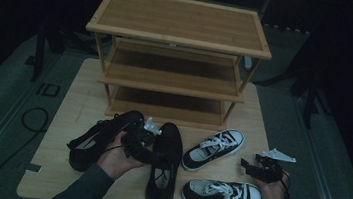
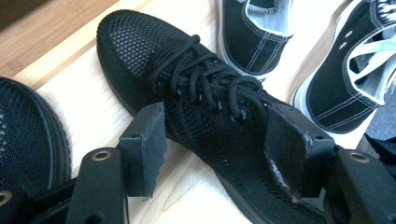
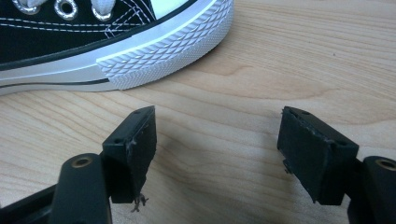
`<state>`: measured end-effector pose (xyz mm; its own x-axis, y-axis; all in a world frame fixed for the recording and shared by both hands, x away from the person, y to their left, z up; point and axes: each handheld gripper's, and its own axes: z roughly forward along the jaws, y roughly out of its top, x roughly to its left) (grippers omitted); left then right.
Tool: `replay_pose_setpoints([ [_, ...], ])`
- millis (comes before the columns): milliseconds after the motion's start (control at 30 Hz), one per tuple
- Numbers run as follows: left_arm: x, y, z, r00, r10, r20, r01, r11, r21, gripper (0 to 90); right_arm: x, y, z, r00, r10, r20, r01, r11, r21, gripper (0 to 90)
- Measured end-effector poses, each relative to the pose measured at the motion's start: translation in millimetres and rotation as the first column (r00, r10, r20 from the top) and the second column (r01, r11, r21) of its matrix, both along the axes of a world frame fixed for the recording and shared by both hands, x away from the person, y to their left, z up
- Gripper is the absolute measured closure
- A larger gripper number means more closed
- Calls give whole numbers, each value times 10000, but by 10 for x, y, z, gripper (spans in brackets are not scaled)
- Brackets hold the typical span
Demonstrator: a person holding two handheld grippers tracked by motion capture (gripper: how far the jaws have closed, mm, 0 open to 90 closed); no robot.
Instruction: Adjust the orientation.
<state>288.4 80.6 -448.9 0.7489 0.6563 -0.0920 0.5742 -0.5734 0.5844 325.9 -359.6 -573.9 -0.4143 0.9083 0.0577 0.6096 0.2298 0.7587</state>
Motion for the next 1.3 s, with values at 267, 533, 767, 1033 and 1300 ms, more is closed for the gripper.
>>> replay_pose_setpoints([
  [267, -53, -68, -61, 9996, -223, -177, 225, 9997, 112, 406, 0, 4, -1, 10000, 9, 17, -9, 10000, -50, 281],
  [533, -33, -125, -167, 9977, -316, -601, 339, 9987, 381, 583, 2, 3, -1, 10000, 9, 22, -8, 10000, -50, 281],
  [767, -70, -119, -137, 9987, -236, -458, 273, 9963, 819, 830, 1, 6, 0, 10000, 6, 20, -5, 10000, -80, 281],
  [1033, -45, 46, -125, 9991, 291, -316, -266, 9968, 758, 873, 2, 2, 0, 10000, 2, 11, -2, 10000, -37, 281],
  [1300, -66, 214, -131, 9991, 339, -254, -322, 9976, 618, 875, 2, 4, -1, 10000, 7, 20, -7, 10000, -52, 281],
])
